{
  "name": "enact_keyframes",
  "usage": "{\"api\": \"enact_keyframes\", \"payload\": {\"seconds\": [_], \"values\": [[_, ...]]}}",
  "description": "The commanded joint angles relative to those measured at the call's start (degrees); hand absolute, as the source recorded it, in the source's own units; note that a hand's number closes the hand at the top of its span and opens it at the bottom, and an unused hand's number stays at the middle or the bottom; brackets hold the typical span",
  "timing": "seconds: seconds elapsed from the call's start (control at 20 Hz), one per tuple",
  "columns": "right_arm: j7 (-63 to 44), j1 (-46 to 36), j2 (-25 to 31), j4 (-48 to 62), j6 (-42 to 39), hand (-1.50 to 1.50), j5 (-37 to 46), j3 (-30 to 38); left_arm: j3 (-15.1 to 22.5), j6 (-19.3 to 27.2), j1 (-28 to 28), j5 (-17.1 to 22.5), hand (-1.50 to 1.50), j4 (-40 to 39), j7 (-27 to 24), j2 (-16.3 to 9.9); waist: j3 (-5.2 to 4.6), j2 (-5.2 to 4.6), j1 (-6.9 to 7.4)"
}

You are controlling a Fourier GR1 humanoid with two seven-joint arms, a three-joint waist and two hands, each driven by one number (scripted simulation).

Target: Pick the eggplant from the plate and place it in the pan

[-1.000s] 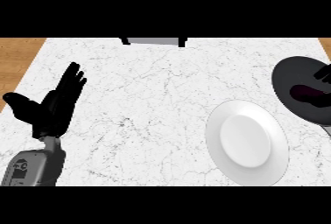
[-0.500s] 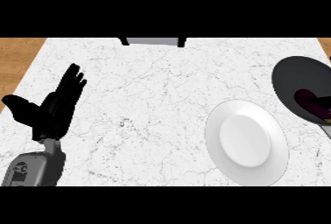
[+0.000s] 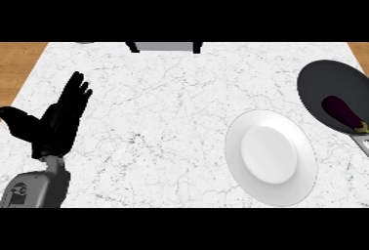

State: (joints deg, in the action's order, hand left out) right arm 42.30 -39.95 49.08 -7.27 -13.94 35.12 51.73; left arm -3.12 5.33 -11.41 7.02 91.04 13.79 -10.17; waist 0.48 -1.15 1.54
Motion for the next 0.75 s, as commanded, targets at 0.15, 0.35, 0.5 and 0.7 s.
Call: {"api": "enact_keyframes", "payload": {"seconds": [0.15, 0.35, 0.5, 0.7], "values": [[5.4, 7.2, 6.7, 1.6, -18.8, -1.50, -4.3, 3.3, -0.9, -0.5, 0.7, 0.6, 0.00, 1.4, 1.0, -1.0, 0.13, 0.17, -0.14], [8.1, 10.9, 7.3, -0.1, -20.4, -1.50, -5.4, 3.7, -0.1, -0.4, 1.1, 0.2, 0.00, 0.5, -1.1, 0.4, 0.15, 0.17, -0.50], [9.2, 12.7, 5.7, -1.4, -19.0, -1.50, -5.3, 2.9, 0.8, 0.5, 0.6, -0.4, 0.00, 0.8, 0.5, 1.2, 0.15, 0.28, -0.23], [8.9, 13.6, 4.9, -2.2, -18.2, -1.50, -6.1, 2.6, -0.7, -1.4, 2.1, 1.2, 0.00, 0.5, -0.8, 0.1, 0.06, 0.37, 0.18]]}}
